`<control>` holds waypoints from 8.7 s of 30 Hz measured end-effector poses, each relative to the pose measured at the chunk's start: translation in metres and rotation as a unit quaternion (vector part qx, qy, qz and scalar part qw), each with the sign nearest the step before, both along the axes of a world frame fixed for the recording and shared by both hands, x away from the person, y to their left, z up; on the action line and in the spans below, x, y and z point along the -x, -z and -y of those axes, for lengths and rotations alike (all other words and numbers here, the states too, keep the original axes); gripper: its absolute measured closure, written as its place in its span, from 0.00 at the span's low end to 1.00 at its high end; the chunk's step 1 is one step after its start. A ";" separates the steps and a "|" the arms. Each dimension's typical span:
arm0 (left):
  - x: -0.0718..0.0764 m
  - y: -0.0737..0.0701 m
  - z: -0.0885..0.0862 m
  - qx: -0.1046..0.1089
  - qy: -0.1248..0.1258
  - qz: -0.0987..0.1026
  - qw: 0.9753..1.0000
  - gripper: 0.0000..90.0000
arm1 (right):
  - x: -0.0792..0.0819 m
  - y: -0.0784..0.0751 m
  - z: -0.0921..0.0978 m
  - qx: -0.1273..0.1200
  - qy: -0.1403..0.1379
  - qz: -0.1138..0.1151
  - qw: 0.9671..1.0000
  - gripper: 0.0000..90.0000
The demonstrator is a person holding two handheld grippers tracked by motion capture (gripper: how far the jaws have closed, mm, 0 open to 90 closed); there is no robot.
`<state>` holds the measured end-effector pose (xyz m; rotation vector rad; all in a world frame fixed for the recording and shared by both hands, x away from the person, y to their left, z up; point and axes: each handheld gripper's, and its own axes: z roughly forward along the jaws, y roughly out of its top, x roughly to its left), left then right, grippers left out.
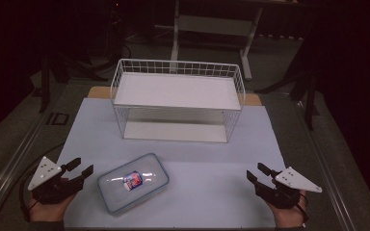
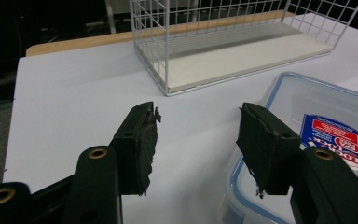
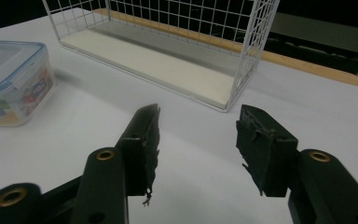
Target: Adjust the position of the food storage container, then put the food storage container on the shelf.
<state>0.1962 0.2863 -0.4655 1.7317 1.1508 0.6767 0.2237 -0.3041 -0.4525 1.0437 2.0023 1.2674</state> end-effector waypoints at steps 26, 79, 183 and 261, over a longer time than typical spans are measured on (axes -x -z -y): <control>0.005 0.016 0.000 0.001 0.048 -0.060 0.997 0.81 | -0.003 0.001 0.013 -0.021 0.024 -0.009 0.999 0.49; -0.070 0.042 0.119 -0.010 0.113 -0.137 0.984 1.00 | -0.007 0.006 -0.010 -0.003 -0.017 -0.021 1.000 0.51; -0.088 0.045 0.165 0.099 0.165 -0.156 0.969 0.24 | -0.090 0.048 -0.062 -0.139 -0.112 -0.244 0.953 0.22; -0.056 0.038 0.139 0.221 0.170 -0.207 0.938 0.54 | -0.043 0.034 -0.062 -0.161 -0.133 -0.254 0.944 0.57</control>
